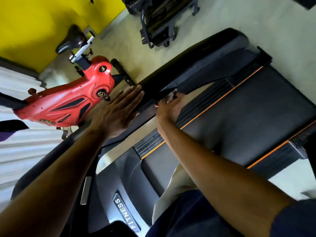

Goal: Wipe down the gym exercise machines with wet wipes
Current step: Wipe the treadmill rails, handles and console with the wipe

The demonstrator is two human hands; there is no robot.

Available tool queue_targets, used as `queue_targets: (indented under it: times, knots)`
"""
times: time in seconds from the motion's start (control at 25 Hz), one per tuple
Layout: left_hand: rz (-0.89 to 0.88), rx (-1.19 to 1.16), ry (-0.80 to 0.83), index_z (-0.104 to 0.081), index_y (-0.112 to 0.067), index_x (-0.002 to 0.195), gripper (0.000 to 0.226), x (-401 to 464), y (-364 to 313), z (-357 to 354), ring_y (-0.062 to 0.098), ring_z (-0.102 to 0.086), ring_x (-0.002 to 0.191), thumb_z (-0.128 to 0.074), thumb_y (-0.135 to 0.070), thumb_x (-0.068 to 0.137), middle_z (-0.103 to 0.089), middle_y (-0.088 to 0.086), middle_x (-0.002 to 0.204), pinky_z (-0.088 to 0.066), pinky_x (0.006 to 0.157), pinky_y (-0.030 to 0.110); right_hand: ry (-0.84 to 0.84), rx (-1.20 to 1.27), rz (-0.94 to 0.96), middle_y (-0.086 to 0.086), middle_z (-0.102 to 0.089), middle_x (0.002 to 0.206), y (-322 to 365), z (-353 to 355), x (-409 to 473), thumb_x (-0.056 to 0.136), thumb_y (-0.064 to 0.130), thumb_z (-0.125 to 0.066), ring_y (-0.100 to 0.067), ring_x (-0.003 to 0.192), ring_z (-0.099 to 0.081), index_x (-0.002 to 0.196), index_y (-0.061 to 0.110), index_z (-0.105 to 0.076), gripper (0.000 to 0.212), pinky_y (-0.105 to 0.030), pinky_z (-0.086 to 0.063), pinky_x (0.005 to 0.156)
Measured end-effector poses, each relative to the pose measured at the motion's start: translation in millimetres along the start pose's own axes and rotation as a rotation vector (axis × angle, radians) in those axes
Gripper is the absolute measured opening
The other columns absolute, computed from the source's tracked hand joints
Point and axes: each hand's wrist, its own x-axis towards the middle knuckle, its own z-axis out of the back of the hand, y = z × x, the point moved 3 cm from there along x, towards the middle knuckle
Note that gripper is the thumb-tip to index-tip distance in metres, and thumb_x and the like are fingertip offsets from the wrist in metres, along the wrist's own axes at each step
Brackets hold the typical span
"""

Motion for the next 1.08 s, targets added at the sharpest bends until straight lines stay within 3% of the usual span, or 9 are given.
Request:
queue_targets:
  times: [0.08,0.16,0.24,0.32,0.44,0.6,0.8,0.96,1.08]
  knots:
    - [0.009,0.003,0.016,-0.012,-0.015,0.166,0.063,-0.3,0.1,-1.7,0.021,-0.012,0.160,-0.032,-0.041,0.111,-0.011,0.006,0.173,-0.024,0.128,0.047,-0.041,-0.070,0.003,0.000,-0.060,0.091,-1.0,11.2,23.2,0.098,0.000,-0.055,-0.012,0.073,-0.060,0.109,0.005,-0.053,0.013,-0.001,-0.038,0.052]
    - [0.017,0.006,0.026,-0.008,-0.017,0.165,0.063,1.2,1.9,-1.0,0.019,-0.008,0.161,-0.027,-0.044,0.111,-0.008,0.004,0.173,-0.016,0.130,0.041,-0.120,-0.142,0.078,-0.006,-0.069,0.095,5.7,30.7,72.1,0.099,0.014,-0.062,-0.018,0.079,-0.065,0.105,0.001,-0.062,0.014,-0.006,-0.046,0.060]
    - [0.019,0.003,0.019,-0.008,-0.018,0.165,0.063,2.8,1.6,1.3,0.017,-0.008,0.160,-0.027,-0.045,0.111,-0.008,0.003,0.172,-0.011,0.131,0.037,-0.201,-0.179,0.130,-0.009,-0.075,0.094,9.1,45.2,119.5,0.094,0.021,-0.068,-0.022,0.080,-0.070,0.097,0.006,-0.068,0.015,-0.035,-0.060,0.075]
    - [0.014,-0.001,0.000,-0.011,-0.017,0.165,0.063,3.2,-0.3,-0.2,0.018,-0.010,0.160,-0.027,-0.045,0.111,-0.009,0.003,0.171,-0.008,0.131,0.034,-0.219,-0.176,0.161,-0.008,-0.075,0.093,1.2,50.3,148.4,0.087,0.022,-0.071,-0.024,0.080,-0.072,0.092,0.014,-0.067,0.010,-0.045,-0.060,0.074]
    - [0.015,-0.018,-0.034,-0.016,-0.014,0.165,0.061,1.6,-0.8,0.2,0.021,-0.016,0.159,-0.030,-0.042,0.112,-0.013,0.004,0.171,-0.013,0.130,0.037,-0.188,-0.198,0.199,-0.006,-0.073,0.096,5.5,50.2,117.1,0.090,0.017,-0.071,-0.013,0.076,-0.067,0.099,0.006,-0.069,0.014,-0.014,-0.054,0.065]
    - [0.025,-0.007,-0.038,-0.021,-0.013,0.165,0.061,1.3,-1.4,0.5,0.022,-0.018,0.159,-0.036,-0.039,0.111,-0.017,0.006,0.171,-0.016,0.130,0.039,-0.008,-0.113,0.247,-0.008,-0.072,0.090,-24.2,24.4,37.8,0.092,0.012,-0.070,-0.012,0.074,-0.067,0.093,0.005,-0.066,0.008,-0.008,-0.046,0.060]
    - [0.013,-0.004,-0.016,-0.017,-0.014,0.165,0.062,1.9,0.2,0.8,0.021,-0.014,0.160,-0.034,-0.039,0.112,-0.015,0.006,0.172,-0.013,0.131,0.038,0.253,-0.117,0.237,-0.006,-0.070,0.101,-59.8,-3.6,-38.2,0.091,0.009,-0.073,-0.017,0.088,-0.067,0.107,0.008,-0.064,0.018,-0.021,-0.055,0.076]
    - [0.013,-0.046,-0.010,-0.020,-0.012,0.165,0.057,-3.4,2.5,4.5,0.019,-0.014,0.160,-0.029,-0.033,0.113,-0.015,0.005,0.172,-0.013,0.131,0.037,-0.055,-0.056,0.209,-0.006,-0.071,0.089,-25.4,23.9,39.5,0.089,0.004,-0.070,-0.022,0.080,-0.070,0.093,0.012,-0.065,0.010,-0.038,-0.061,0.073]
    - [0.032,-0.106,0.015,-0.016,-0.014,0.165,0.055,0.9,-2.9,12.3,0.019,-0.013,0.160,-0.027,-0.030,0.113,-0.013,0.003,0.172,-0.011,0.131,0.036,-0.076,-0.065,0.190,-0.003,-0.071,0.091,-13.4,28.8,59.1,0.090,0.000,-0.068,-0.021,0.082,-0.073,0.096,0.011,-0.065,0.012,-0.037,-0.063,0.074]
